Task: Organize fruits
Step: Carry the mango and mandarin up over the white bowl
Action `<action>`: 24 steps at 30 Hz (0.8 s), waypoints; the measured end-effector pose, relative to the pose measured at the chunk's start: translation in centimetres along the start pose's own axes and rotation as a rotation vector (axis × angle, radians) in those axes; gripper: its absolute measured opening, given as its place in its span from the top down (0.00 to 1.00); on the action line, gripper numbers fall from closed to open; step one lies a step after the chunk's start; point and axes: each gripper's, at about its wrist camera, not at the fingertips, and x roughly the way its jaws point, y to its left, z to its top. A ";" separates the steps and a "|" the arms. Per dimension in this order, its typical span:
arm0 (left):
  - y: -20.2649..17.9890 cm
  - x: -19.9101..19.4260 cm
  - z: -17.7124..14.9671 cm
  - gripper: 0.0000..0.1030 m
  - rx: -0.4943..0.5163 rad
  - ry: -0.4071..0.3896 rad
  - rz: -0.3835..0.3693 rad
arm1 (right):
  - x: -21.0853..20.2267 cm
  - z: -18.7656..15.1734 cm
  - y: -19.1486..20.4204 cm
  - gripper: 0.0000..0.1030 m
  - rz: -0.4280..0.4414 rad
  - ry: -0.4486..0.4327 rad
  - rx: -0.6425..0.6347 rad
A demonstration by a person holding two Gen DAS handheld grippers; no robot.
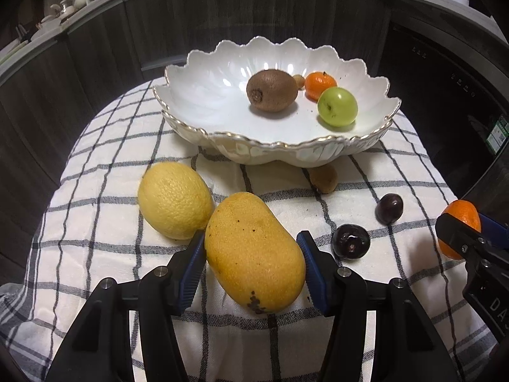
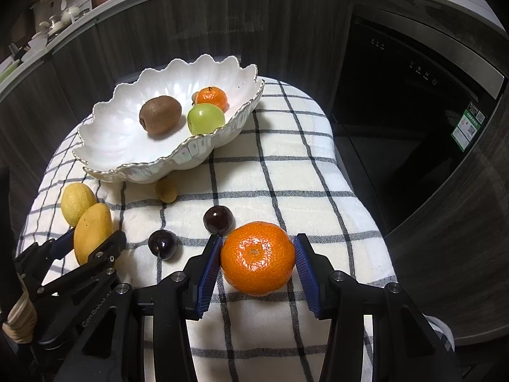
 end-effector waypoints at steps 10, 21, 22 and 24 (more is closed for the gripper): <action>0.5 -2.4 1.0 0.45 0.008 -0.041 -0.001 | -1.6 0.5 0.7 0.54 0.007 -0.033 -0.004; 1.8 -5.2 2.8 0.45 0.010 -0.106 0.006 | -3.7 2.4 2.1 0.54 0.036 -0.087 -0.023; 1.9 -5.4 2.9 0.45 0.009 -0.110 0.006 | -3.9 2.7 2.2 0.54 0.038 -0.092 -0.026; 2.3 -5.7 3.4 0.45 0.008 -0.122 0.004 | -4.1 3.1 2.5 0.54 0.042 -0.101 -0.030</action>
